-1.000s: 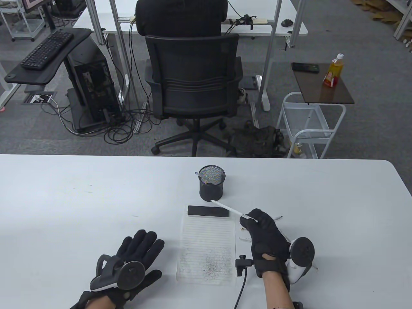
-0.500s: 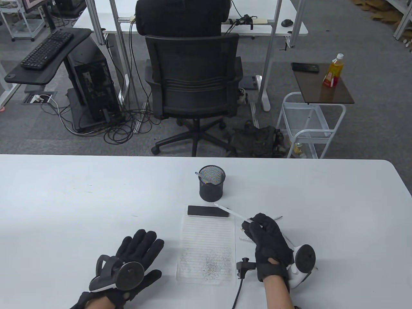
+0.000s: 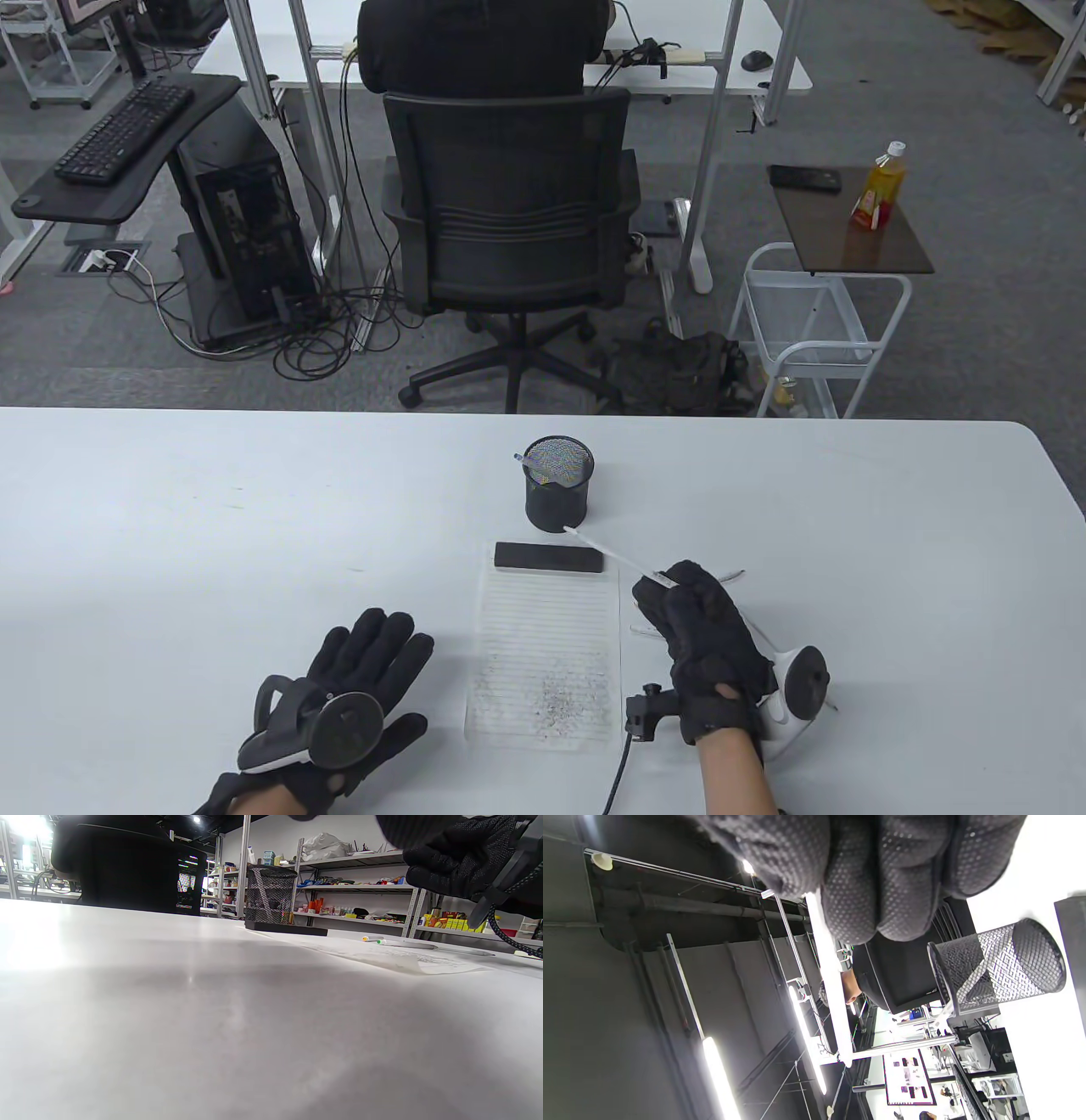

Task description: Press to extend mechanical pencil leads

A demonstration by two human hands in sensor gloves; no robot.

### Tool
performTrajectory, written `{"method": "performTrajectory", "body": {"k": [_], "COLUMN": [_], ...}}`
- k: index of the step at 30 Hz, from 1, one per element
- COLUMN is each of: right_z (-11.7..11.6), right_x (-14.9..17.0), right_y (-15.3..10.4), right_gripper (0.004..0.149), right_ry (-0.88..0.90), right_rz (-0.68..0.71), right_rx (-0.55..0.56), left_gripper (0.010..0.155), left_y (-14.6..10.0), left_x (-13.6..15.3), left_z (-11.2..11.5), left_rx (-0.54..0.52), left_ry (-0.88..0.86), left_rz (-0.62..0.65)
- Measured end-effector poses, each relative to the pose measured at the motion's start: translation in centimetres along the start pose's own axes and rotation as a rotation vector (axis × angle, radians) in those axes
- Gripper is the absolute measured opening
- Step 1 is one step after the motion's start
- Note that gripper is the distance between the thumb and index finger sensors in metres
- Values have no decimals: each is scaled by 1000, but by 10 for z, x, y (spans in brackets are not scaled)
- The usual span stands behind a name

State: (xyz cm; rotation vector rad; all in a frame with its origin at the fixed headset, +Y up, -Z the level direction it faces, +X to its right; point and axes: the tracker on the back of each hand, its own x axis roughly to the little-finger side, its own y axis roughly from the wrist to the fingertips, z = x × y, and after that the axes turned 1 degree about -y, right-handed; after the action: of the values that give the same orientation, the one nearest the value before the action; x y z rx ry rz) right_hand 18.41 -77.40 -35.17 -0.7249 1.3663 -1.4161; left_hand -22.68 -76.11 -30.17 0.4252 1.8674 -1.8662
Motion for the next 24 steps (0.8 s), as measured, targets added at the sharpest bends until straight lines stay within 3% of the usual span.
{"method": "performTrajectory", "body": {"k": [5,11,24], "right_z": [1,2,8], "right_x": [-2,-3,-3], "right_y": [-1,-1,-4], "right_gripper": [47,47,49], "right_ry": [15,15,67], "right_rz": [24,13,6], "right_rx": [49,19,126], "left_gripper": [83,83,83], "left_y": [0,0,0], "left_x": [0,0,0], "left_z": [0,0,1], "left_rx": [4,8,13], "left_ry": [-2,-4,-5], "left_rz": [-4,-8,-8]}}
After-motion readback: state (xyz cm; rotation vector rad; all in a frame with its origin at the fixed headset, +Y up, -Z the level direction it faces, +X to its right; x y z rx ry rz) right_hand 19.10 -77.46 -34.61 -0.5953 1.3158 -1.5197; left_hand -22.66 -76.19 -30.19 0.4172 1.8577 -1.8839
